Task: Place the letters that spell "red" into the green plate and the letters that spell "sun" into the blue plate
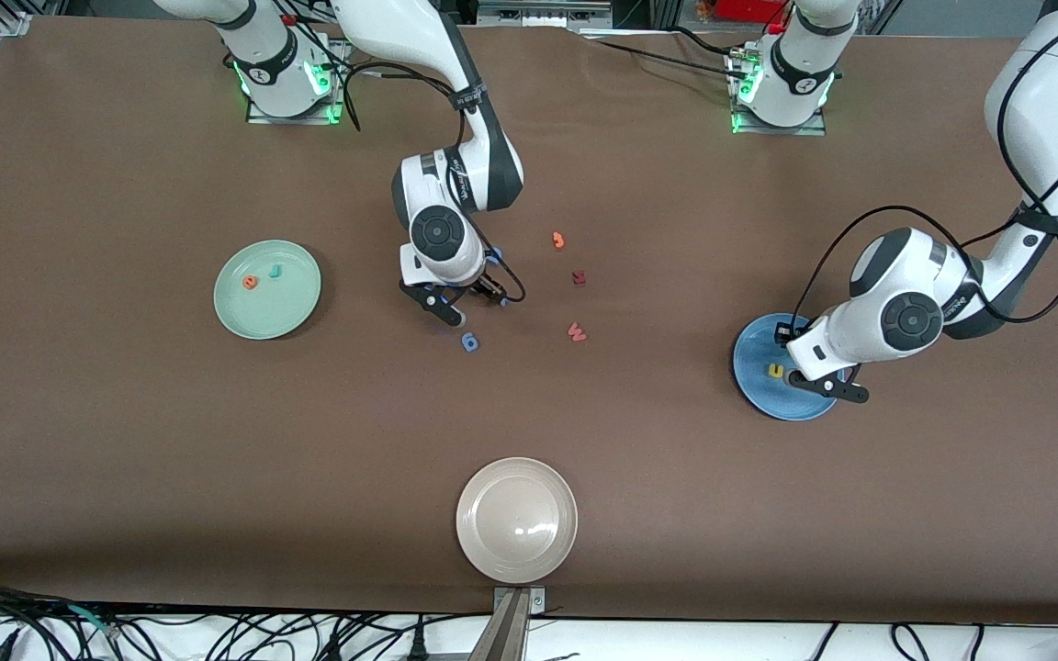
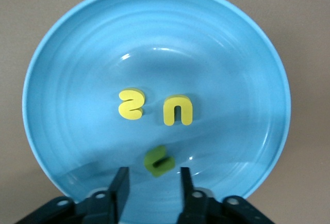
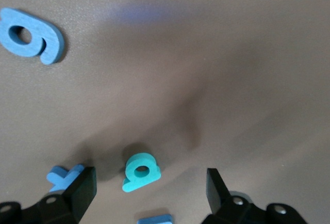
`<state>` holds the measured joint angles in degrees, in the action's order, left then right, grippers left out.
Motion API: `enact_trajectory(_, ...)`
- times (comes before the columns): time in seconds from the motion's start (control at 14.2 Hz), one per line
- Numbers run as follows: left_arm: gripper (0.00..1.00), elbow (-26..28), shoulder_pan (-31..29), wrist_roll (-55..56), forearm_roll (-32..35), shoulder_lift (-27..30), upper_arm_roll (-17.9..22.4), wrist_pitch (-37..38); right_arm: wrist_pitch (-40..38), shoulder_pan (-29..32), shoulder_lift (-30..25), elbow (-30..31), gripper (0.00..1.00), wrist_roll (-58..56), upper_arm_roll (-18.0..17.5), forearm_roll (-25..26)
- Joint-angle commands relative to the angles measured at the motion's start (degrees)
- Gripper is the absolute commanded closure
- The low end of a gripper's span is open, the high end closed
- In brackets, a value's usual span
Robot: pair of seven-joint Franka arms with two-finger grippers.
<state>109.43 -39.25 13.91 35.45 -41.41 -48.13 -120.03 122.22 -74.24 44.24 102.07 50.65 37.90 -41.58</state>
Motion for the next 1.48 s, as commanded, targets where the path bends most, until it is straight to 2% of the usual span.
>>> enact_trajectory(0.0, 0.0, 1.1, -0.6, 0.4, 0.3, 2.9, -2.1, 0.0, 0.5, -0.1, 0.7, -0.6, 0.23, 0.5, 0.0, -1.3)
enact_trajectory(0.14, 0.0, 0.3, -0.6, 0.5, 0.1, 4.7, -3.6, 0.7, 0.6, -0.1, 0.8, -0.6, 0.24, 0.4, 0.0, -1.3)
enact_trajectory(0.28, 0.0, -1.5, -0.7, 0.5, -1.1, 6.3, -6.0, 2.8, 2.2, 0.0, 0.8, -0.5, 0.24, 0.5, -1.5, -2.1)
enact_trajectory(0.49, 0.0, -8.4, -0.5, 0.4, -6.9, 8.8, -7.8, 10.7, 2.9, 0.0, 1.2, -0.5, 0.25, 0.8, -1.6, -2.5)
enact_trajectory(0.56, 0.0, -12.2, -0.1, 0.4, -7.1, 8.9, -8.9, 15.5, 2.9, 0.1, 1.2, -0.5, 0.35, 0.8, -1.6, -2.5)
enact_trajectory(0.63, 0.0, -16.0, 0.0, 0.4, -7.2, 8.9, -10.6, 20.7, 2.9, 0.1, 1.2, -0.4, 0.38, 0.8, -1.6, -2.5)
enact_trajectory(0.77, 0.0, -23.5, 0.1, 0.3, -7.2, 8.9, -14.0, 30.4, 2.9, 0.1, 1.2, -0.5, 0.53, 0.6, -1.6, -2.5)
enact_trajectory(0.99, 0.0, -29.8, 0.0, 0.2, -7.2, 8.9, -17.0, 36.9, 2.8, 0.3, 1.2, -0.5, 0.71, 0.2, -1.6, -2.5)
enact_trajectory(1.13, 0.0, -30.8, 2.3, -0.2, -8.6, 12.2, -15.4, 37.0, 2.7, 0.4, 1.1, -0.5, 0.88, -0.1, -1.6, -2.5)
enact_trajectory(1.27, 0.0, -34.0, 7.1, -0.5, -14.9, 14.9, -6.2, 37.3, 2.4, 0.4, 1.1, -0.6, 0.91, -0.1, -1.6, -2.5)
enact_trajectory(1.41, 0.0, -34.2, 12.8, -2.2, -22.3, 19.4, 5.2, 36.9, 2.3, 0.5, 1.0, -0.6, 0.93, -0.3, -1.5, -2.5)
